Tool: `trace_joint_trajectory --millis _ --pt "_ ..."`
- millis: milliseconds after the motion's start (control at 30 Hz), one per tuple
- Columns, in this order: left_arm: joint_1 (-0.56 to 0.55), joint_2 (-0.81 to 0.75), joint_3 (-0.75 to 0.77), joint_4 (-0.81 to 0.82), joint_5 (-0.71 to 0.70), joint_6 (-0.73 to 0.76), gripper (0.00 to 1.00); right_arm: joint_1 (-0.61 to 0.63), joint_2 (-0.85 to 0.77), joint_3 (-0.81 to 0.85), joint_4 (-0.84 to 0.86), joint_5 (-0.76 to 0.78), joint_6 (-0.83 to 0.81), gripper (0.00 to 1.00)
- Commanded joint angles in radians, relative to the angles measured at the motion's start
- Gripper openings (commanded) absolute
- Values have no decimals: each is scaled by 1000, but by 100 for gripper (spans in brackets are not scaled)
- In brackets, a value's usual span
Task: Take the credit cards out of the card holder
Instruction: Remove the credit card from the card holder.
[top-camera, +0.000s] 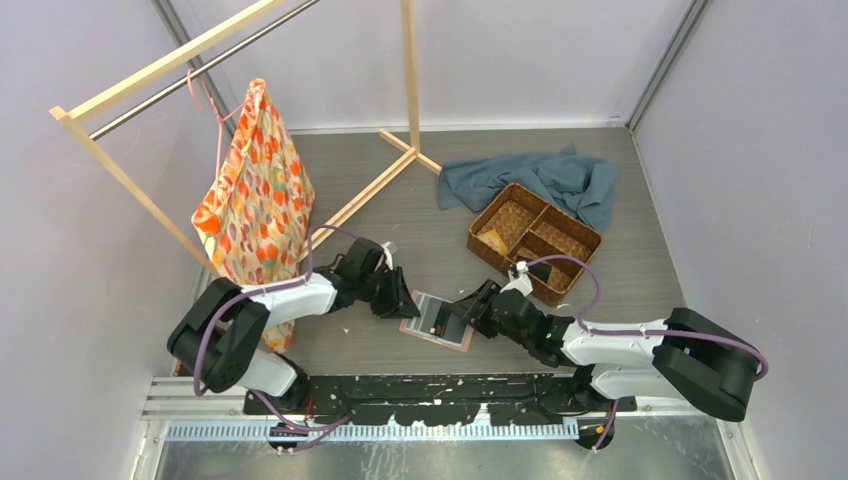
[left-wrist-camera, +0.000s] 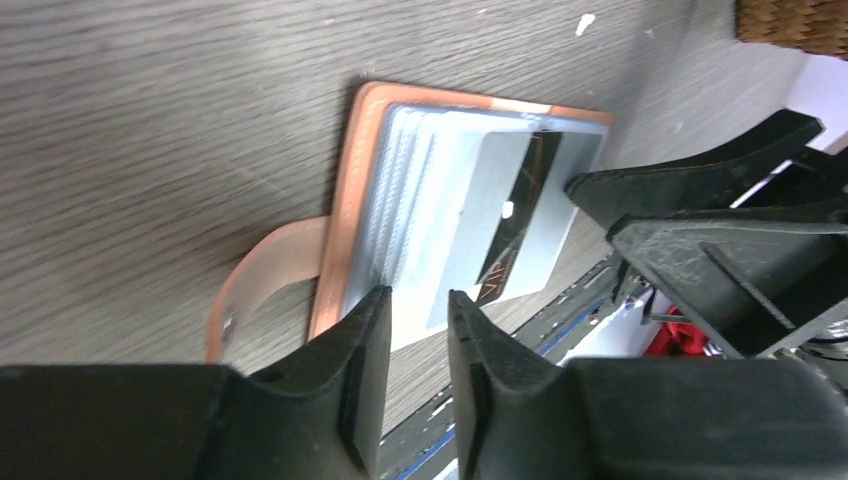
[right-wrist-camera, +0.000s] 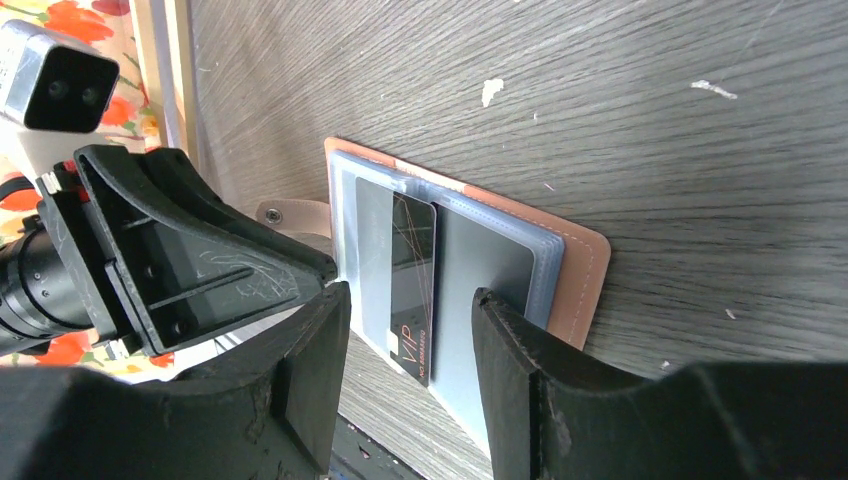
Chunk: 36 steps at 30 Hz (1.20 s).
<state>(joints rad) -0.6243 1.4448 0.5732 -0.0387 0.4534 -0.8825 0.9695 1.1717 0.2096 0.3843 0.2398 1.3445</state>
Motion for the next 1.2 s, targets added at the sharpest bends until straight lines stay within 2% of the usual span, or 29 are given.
trace_joint_trajectory --millis 0,133,233,500,733,933,1133,1167 --pt "0 -42 -5 -166 -96 60 33 3 19 4 -72 31 -30 54" --pt "0 -24 -25 -142 -85 56 46 2 29 2 -58 21 -29 54" --pt "0 -17 -33 -121 -69 55 48 2 27 -2 -53 21 -28 54" --pt "0 15 -30 -65 8 49 39 3 25 -7 -51 26 -25 54" --pt "-1 25 -40 0 82 23 36 3 33 -17 -40 27 -19 54" --pt "-1 17 -42 33 110 -6 24 3 32 -20 -38 29 -18 54" --pt "0 37 -62 131 160 -54 1 2 27 -24 -38 31 -15 54" --pt "-1 41 -64 141 166 -59 1 2 25 -26 -38 30 -15 54"
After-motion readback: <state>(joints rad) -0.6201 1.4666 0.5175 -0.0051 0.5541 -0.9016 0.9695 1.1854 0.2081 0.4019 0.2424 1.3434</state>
